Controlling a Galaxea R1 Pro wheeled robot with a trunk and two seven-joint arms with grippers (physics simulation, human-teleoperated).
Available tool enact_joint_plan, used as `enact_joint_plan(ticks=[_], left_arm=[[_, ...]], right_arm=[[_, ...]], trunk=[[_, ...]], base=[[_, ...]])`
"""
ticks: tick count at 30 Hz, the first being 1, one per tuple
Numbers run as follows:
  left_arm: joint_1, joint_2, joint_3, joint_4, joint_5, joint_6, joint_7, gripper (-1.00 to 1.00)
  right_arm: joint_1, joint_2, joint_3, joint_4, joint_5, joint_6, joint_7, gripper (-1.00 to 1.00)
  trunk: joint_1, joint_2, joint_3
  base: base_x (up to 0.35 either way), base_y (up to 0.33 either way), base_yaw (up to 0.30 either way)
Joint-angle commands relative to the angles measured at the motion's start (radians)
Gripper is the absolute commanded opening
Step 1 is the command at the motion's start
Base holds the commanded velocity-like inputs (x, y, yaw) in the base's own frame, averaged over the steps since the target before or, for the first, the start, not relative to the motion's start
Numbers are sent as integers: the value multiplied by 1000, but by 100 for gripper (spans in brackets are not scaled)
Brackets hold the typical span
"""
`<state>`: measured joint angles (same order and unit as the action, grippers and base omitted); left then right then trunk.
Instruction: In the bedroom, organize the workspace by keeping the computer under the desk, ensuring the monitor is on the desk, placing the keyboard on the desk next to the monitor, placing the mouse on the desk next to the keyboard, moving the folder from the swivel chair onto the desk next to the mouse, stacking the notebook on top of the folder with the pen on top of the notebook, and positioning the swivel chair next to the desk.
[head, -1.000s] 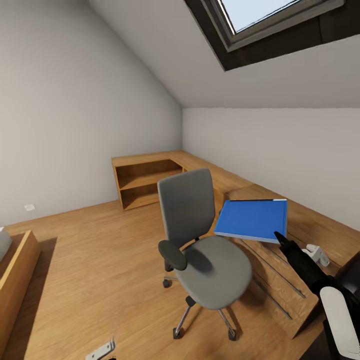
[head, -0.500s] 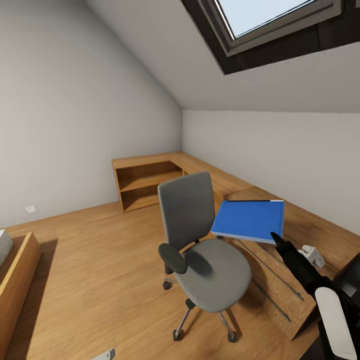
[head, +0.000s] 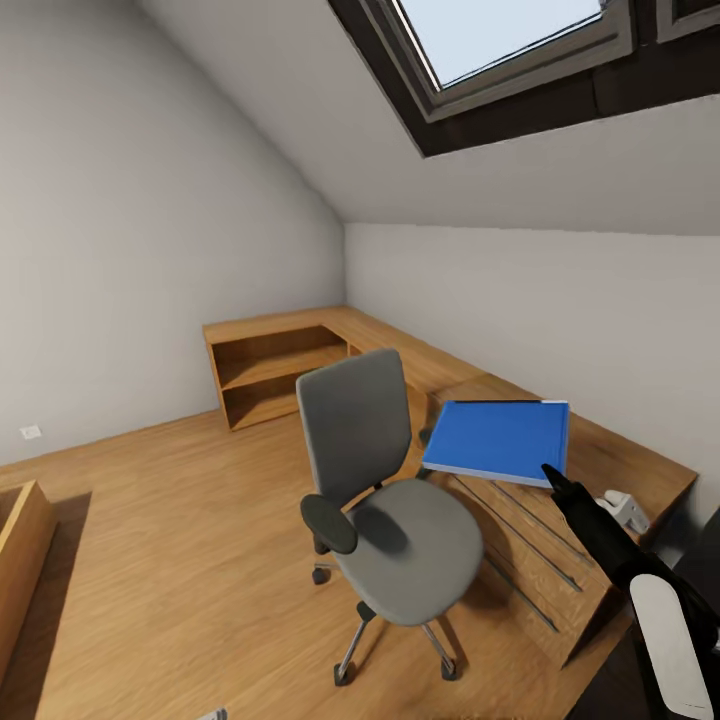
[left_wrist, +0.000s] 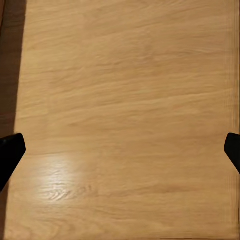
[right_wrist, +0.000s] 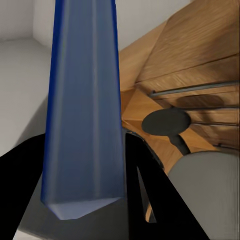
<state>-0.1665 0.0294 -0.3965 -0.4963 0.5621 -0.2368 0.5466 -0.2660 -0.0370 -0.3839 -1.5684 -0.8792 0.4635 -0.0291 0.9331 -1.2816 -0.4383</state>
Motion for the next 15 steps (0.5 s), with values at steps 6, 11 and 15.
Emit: enact_joint_plan(ticks=[6, 11, 15], left_arm=[[-1, 1, -6, 8, 13, -7, -28, 100], [0, 1, -6, 19, 13, -7, -45, 100], [0, 1, -5, 23, 13, -7, -49, 100]], right_arm=[[-1, 0, -1, -1, -7, 6, -4, -100], [-1, 0, -1, -1, -7, 6, -5, -100], [-1, 0, -1, -1, -7, 6, -5, -100]], trunk=[[-23, 42, 18], [-42, 77, 33], [-58, 105, 46]], base=[[0, 0, -266], [0, 0, -268], [0, 0, -269]])
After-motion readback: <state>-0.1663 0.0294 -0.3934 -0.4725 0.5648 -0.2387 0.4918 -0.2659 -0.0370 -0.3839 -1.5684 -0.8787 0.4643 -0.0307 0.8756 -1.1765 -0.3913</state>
